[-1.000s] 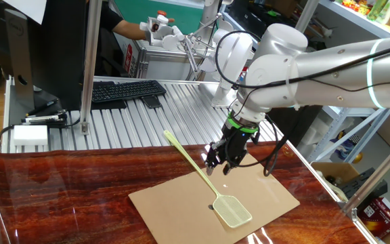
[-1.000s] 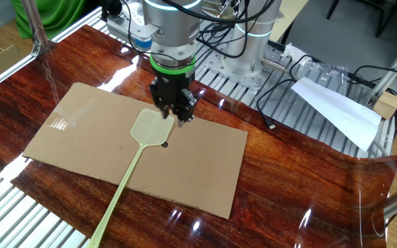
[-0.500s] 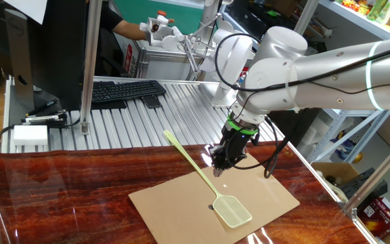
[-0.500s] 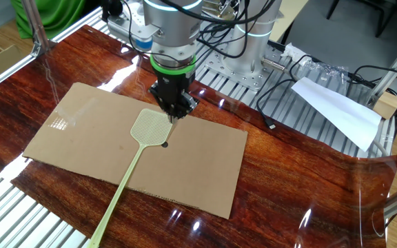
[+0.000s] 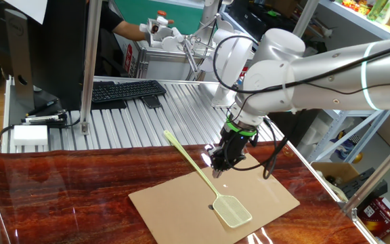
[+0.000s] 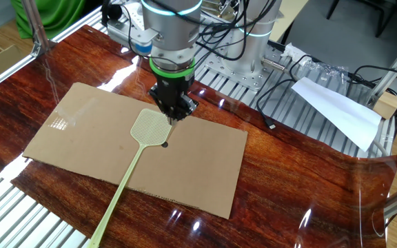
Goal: Swat with a flyswatter
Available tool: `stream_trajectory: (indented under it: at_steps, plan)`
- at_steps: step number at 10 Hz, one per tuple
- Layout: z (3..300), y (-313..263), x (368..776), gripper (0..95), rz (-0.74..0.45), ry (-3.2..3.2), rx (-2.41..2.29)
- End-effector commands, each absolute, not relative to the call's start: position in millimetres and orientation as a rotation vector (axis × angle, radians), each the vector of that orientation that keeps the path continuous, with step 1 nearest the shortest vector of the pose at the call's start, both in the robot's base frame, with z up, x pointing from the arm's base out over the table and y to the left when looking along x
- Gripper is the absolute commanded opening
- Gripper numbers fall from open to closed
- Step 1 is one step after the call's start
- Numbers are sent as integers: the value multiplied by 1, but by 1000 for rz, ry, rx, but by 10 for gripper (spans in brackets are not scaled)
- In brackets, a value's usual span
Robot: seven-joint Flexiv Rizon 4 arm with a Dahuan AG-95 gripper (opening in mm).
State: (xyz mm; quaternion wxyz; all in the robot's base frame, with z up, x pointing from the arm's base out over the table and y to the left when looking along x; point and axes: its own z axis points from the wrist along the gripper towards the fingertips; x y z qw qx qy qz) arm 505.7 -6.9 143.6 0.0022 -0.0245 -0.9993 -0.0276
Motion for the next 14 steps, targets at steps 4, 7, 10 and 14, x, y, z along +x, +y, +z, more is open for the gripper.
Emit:
stream_trajectory:
  at_steps: [4, 7, 10, 14]
  plan:
    - [135, -11, 521, 0, -88, -3134, -65]
    - [135, -13, 536, 0, -87, -3127, -57]
    - [130, -16, 552, 0, -87, -3128, -52]
    - [119, -26, 582, 0, -87, -3130, -7]
